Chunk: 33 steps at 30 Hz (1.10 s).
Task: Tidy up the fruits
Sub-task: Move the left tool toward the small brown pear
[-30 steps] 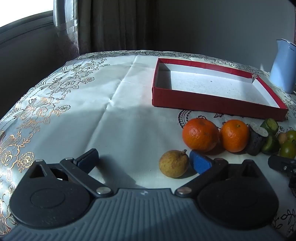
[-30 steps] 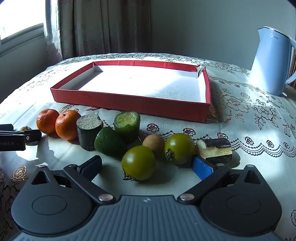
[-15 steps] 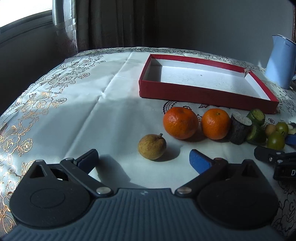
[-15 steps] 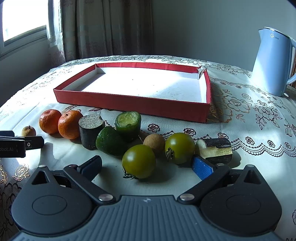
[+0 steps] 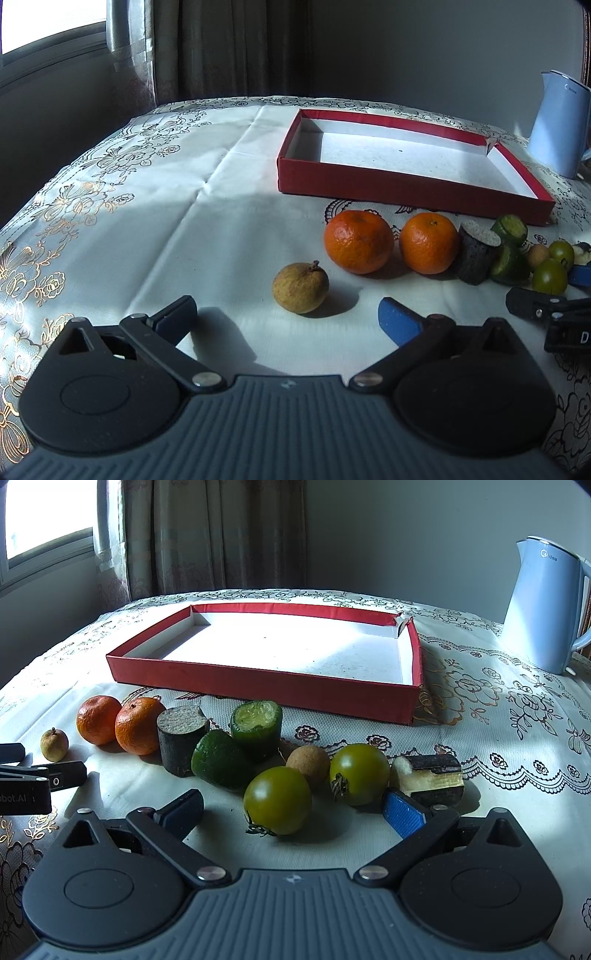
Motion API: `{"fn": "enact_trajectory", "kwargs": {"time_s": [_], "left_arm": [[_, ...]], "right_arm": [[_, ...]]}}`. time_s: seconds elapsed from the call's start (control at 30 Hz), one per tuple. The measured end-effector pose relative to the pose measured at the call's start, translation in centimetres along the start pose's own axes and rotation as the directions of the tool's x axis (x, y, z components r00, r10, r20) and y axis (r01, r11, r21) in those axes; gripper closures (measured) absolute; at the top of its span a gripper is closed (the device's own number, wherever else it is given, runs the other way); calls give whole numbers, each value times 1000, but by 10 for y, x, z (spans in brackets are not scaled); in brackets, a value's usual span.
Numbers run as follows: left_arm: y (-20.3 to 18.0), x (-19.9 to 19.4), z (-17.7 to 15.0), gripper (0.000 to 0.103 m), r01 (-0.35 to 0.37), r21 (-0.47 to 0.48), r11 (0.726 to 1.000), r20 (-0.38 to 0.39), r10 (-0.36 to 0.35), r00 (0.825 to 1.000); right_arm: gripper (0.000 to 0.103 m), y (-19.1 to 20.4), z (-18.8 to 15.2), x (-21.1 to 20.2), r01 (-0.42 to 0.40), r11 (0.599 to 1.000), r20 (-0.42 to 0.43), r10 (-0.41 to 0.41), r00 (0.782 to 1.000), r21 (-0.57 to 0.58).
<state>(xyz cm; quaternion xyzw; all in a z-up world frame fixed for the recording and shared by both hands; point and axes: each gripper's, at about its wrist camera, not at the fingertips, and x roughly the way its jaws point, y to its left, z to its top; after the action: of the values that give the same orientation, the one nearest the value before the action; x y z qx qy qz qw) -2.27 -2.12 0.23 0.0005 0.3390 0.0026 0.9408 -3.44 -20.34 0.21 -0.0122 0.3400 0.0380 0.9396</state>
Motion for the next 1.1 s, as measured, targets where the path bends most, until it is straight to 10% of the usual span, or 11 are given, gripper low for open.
{"fn": "enact_trajectory", "kwargs": {"time_s": [1.1], "left_arm": [[7,-4,-2,0,32,-49,998,31,-30,999]], "right_arm": [[0,0,-1,-1,-1,1000,2,1,1000,2]]}}
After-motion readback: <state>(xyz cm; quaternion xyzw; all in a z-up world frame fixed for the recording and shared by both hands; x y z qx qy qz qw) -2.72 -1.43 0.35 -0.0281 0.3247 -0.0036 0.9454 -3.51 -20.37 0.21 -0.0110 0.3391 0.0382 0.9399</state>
